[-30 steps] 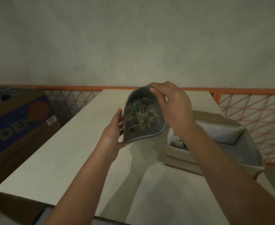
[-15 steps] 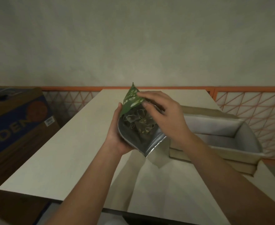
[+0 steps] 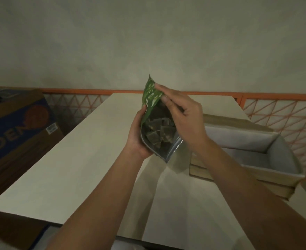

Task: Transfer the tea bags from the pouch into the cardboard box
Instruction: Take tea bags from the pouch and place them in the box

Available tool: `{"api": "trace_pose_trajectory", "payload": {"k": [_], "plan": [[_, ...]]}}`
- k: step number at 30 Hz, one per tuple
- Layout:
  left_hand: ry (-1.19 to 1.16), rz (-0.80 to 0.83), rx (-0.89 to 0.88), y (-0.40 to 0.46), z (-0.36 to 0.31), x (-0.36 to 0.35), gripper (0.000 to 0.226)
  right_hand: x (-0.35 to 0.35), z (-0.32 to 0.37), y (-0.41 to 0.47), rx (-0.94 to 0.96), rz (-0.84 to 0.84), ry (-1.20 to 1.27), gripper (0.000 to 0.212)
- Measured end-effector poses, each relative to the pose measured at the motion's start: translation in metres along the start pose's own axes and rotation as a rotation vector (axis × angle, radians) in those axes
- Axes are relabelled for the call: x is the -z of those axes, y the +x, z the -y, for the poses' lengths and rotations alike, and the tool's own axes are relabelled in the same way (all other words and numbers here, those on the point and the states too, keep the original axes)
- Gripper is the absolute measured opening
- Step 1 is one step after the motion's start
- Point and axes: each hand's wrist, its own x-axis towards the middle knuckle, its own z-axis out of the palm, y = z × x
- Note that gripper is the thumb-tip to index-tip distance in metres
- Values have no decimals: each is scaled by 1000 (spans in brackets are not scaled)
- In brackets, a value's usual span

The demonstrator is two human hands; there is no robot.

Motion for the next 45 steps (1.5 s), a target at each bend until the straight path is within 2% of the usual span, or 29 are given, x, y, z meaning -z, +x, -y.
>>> {"api": "trace_pose_trajectory", "payload": {"k": [8, 13, 20, 24, 28, 30, 33, 37, 39, 41, 45], "plan": [[-12, 90, -38, 13, 0, 8, 62, 10, 0, 4, 78, 26, -31, 30], [-32, 59, 18, 17, 5, 11, 62, 11, -21, 1, -109, 76, -67, 32], [-16, 21, 80, -6, 13, 8, 67, 18, -27, 3, -112, 72, -313, 31], [36, -65, 100, -19, 18, 7, 65, 18, -23, 2, -93, 56, -370, 32], [38, -102, 110, -23, 14, 2, 59, 22, -15, -7, -134, 105, -286, 40], [20, -116, 113, -24, 12, 0, 59, 27, -12, -16, -175, 92, -216, 35], [-2, -127, 133, -25, 9, -4, 63, 33, -14, -34, -174, 118, -398, 23], [20, -142, 144, -25, 5, -10, 69, 29, -20, -50, -226, 270, -748, 37], [20, -149, 145, -24, 4, -14, 66, 25, -23, -51, -210, 263, -834, 35], [5, -161, 139, -21, 4, -16, 61, 25, -25, -48, -212, 195, -801, 23], [-47, -159, 113, -15, 6, -22, 58, 36, -22, -36, -351, 98, -532, 9]]}}
